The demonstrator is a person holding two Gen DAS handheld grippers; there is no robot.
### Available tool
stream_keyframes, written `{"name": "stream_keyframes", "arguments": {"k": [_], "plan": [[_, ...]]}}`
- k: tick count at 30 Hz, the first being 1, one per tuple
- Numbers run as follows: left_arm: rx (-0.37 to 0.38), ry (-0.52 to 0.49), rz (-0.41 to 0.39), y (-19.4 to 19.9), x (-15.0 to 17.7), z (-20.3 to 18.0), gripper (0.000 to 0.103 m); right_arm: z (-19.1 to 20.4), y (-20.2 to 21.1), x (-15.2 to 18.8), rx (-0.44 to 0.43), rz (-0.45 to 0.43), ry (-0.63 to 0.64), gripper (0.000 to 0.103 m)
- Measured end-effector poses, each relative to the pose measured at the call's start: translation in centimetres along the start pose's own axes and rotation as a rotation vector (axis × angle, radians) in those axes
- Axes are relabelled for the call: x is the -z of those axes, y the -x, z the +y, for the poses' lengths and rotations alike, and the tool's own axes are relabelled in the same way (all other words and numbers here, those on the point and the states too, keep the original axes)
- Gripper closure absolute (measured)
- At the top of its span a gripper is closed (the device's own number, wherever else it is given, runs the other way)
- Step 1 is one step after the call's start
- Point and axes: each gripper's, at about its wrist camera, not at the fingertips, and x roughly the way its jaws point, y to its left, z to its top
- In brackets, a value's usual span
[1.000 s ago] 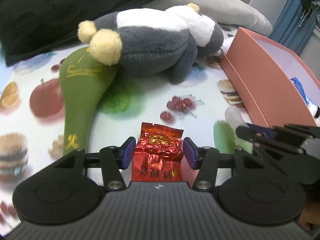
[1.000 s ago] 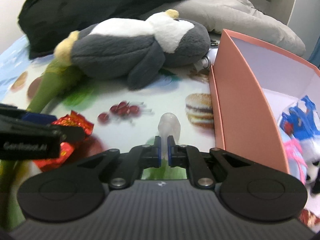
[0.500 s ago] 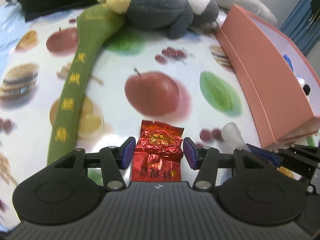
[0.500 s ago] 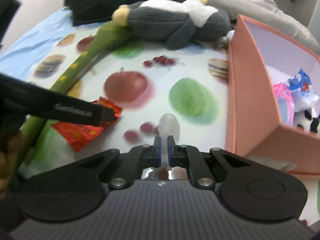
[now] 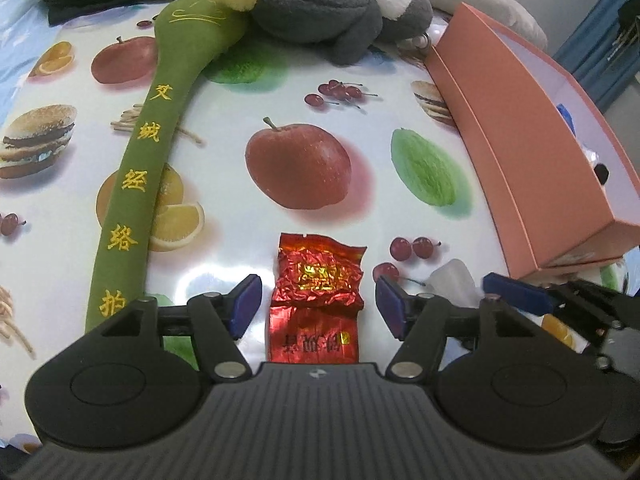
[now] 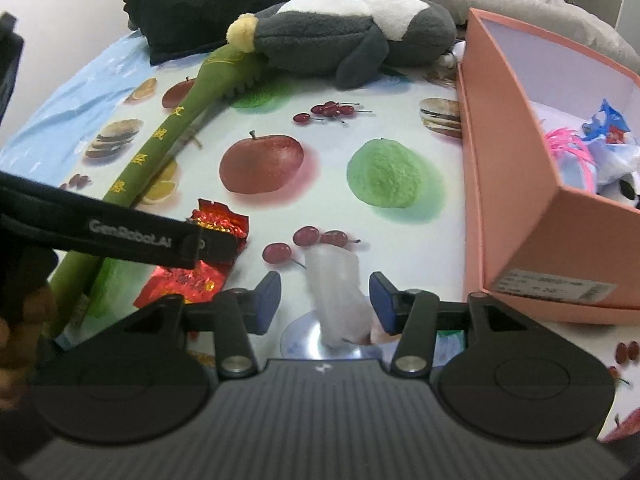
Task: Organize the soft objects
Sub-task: 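Carry the red wrapper in left tool while right tool carries the clear plastic piece over the box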
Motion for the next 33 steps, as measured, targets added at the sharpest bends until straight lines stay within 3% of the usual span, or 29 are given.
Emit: {"name": "stream_keyframes", "arguments": {"k": [5,7,11,19,22,23,33], "plan": [[-0.012,0.001,0.008,-0.5,-0.3,0.1,0.031,0.1,-1.4,-0.1,0.001,0.002,0.037,0.053],[-0.016,-0.012,0.018,-0.8,-0.4,-0.1,0.031,-0.2,-1.8,-0.1,0.002,0.017,0.031,0.065],[-0.034,-0.030,0.015,-1.1,-0.5,-0.4,0.031,-0.7,-1.3,-0.2,0.002,0.006,0.025,0.078],[-0.078,-0.099,0.017,-1.7,-0.4,-1.6,0.032,-1.6,0.3,0.0,0.058,-0.014,0.020,0.079],[-0.103,-0.123,0.013,-2.0,-0.5,-2.3,0.046,-2.4,0.4,0.1,0.040,-0.006,-0.026,0.079],[-0.110,-0.131,0.012,-2.0,-0.5,-2.6,0.046,-2.6,0.5,0.2,0.045,-0.006,-0.028,0.079],[-0.067,-0.097,-0.035,0.5,-0.5,-3.5,0.047,-3.1,3.7,-0.3,0.047,-0.071,-0.069,0.079]]}}
